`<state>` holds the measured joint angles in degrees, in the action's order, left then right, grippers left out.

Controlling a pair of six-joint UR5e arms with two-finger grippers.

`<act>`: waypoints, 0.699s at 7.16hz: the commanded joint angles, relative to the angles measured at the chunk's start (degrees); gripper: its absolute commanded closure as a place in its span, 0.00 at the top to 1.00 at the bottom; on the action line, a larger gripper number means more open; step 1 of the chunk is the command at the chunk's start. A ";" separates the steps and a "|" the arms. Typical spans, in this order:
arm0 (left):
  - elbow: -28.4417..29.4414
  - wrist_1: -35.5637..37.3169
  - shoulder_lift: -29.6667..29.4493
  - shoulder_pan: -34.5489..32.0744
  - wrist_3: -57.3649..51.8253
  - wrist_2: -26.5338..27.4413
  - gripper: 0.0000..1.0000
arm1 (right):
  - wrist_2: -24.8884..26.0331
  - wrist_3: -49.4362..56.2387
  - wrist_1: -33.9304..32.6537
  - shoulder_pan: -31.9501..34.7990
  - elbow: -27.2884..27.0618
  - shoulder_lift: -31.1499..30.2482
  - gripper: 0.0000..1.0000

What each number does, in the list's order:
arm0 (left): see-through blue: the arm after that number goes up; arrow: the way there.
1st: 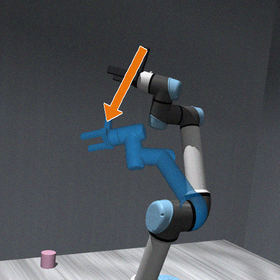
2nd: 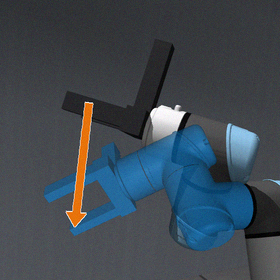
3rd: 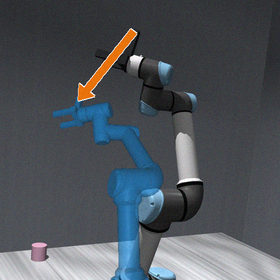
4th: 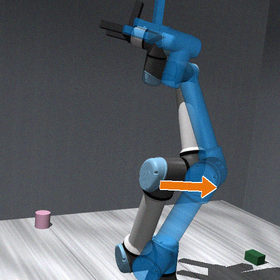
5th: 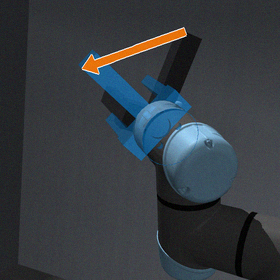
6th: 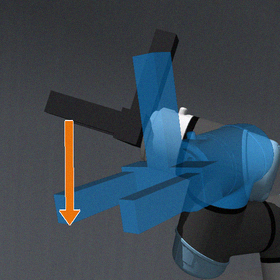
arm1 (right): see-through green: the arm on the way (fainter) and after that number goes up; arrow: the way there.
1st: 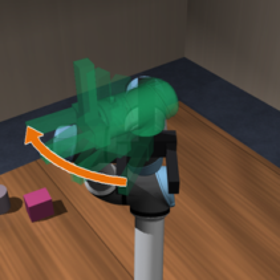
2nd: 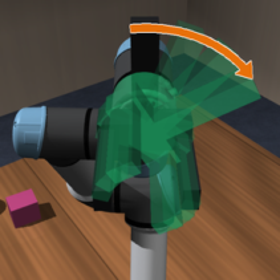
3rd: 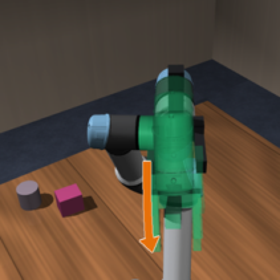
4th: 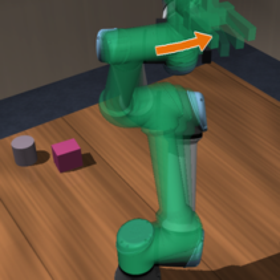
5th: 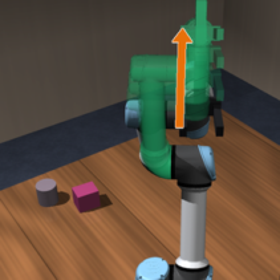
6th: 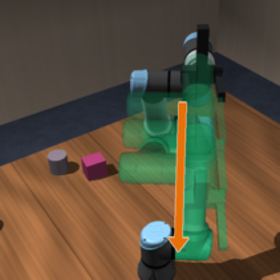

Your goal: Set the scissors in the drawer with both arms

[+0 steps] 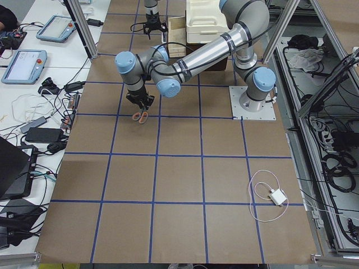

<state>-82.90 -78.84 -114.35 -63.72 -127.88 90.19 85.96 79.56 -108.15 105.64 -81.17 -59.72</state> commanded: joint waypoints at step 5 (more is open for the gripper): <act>-0.25 0.00 0.00 0.00 -0.18 0.25 0.00 | -0.62 -0.55 -1.53 -1.31 3.56 2.85 1.00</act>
<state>-83.12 -78.84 -114.35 -63.72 -128.05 90.46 85.43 79.07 -109.65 104.38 -77.86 -56.99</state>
